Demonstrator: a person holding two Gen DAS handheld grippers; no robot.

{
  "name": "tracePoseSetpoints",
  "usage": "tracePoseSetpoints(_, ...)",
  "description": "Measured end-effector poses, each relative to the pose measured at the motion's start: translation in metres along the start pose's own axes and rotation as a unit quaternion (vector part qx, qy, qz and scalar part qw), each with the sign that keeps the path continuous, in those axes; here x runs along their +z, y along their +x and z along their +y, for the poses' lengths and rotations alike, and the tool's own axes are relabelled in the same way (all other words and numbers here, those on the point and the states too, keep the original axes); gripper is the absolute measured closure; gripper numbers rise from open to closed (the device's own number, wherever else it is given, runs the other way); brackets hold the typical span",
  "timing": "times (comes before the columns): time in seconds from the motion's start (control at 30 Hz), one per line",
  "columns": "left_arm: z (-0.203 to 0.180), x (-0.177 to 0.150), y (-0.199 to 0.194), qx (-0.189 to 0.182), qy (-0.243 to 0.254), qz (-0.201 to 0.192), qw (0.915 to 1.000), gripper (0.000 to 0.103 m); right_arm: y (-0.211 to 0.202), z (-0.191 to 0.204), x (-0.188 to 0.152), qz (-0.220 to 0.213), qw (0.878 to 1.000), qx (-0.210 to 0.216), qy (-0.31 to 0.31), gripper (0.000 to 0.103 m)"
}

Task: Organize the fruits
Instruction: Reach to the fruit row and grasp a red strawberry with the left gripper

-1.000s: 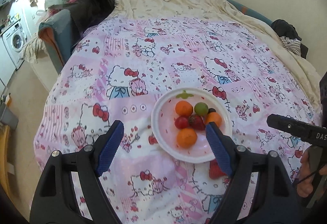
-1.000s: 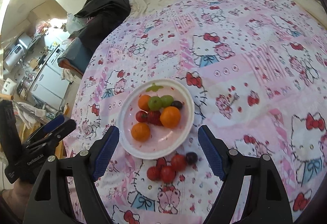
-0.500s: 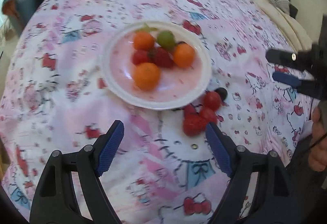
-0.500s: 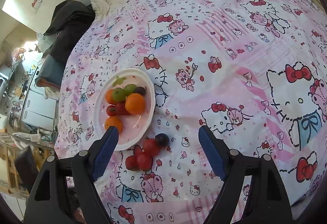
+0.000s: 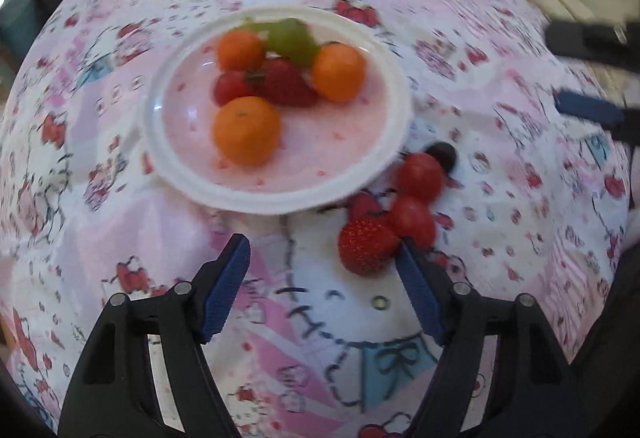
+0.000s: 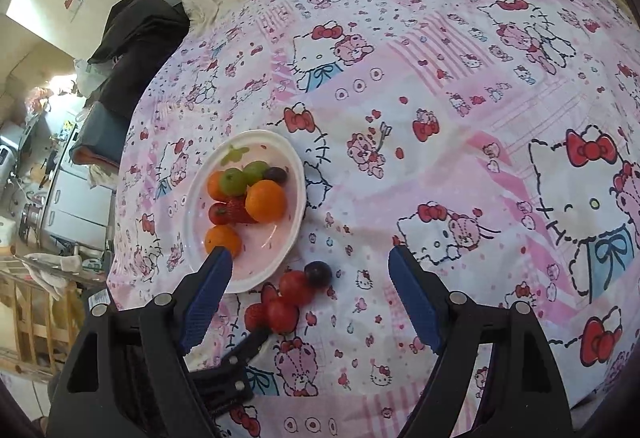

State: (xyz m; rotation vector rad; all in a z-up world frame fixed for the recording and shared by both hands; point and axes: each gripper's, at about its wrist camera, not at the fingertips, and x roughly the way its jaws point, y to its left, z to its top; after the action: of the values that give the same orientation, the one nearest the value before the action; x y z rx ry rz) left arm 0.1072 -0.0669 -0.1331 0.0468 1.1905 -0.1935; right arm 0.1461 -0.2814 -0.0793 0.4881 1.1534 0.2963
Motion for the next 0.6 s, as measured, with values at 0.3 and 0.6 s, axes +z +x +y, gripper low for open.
tracePoseSetpoints(0.3,0.0,0.003,0.007,-0.053,-0.029,0.022,0.9979,0.043,0.005,0.01,0.001,0.007,1.0,0.01,-0.012,0.02)
tracePoseSetpoints(0.6,0.015,0.003,0.013,-0.098,-0.081,0.036,0.9912,0.054,0.005,0.006,0.001,0.008,1.0,0.01,-0.005,0.02)
